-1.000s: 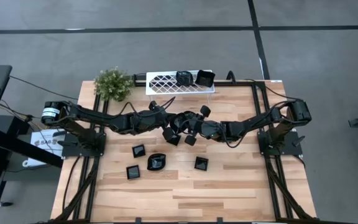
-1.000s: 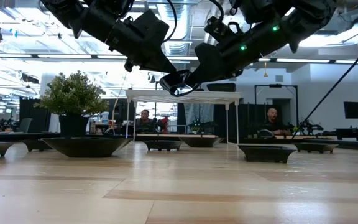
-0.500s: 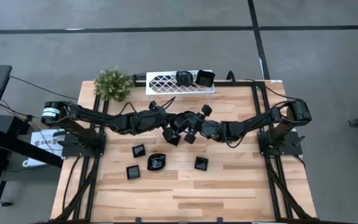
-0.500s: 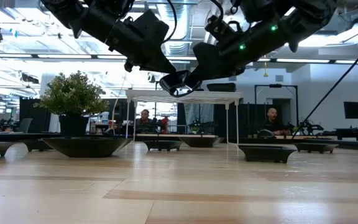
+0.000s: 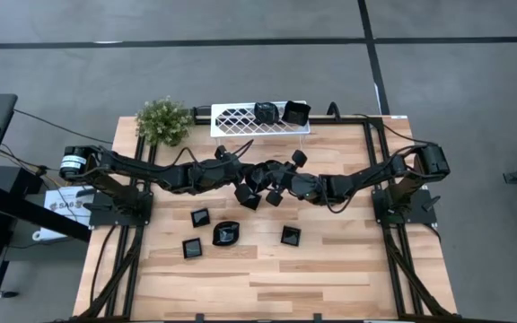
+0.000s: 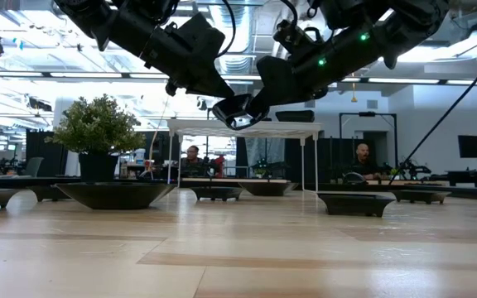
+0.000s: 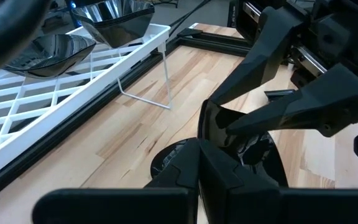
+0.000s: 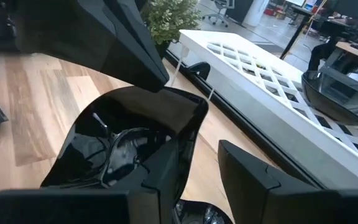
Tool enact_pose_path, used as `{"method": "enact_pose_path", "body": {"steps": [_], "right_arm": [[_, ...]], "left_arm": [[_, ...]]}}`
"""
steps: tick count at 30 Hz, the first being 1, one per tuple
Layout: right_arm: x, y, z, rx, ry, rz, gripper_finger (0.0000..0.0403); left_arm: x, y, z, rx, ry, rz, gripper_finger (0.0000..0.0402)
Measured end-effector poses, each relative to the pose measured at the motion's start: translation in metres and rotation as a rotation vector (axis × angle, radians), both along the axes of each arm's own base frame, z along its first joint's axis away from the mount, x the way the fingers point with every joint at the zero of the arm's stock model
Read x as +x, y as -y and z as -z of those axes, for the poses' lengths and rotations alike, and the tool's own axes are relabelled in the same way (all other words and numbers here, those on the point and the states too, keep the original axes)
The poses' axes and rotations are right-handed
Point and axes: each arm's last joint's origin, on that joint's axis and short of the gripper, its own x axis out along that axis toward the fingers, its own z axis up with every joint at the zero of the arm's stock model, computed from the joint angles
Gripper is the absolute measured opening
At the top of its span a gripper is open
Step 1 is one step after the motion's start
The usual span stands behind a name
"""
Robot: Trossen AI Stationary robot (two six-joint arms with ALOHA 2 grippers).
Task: Pick & Place Mini shaped plates
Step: Stack the black leaf-shaped plate on top of the black leaf-shaped plate on the shelf
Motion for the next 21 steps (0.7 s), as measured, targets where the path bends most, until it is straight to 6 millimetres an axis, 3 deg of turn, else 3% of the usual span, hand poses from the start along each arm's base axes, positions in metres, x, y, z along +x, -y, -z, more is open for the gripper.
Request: {"method": "enact_pose_path", "body": {"steps": [13,21], "right_arm": [[0.0001,-0.0001,0.0001,0.002,-0.001,-0.006,0.0009],[0.0001,-0.0001,0.0,0.008,0.005,-0.004,0.0002]], "left_arm": [[0.0,0.0,0.0001,0.0,-0.001,0.0,0.0007],[-0.0001,0.0,0.0001,0.0,-0.002,0.0,0.0008]]}}
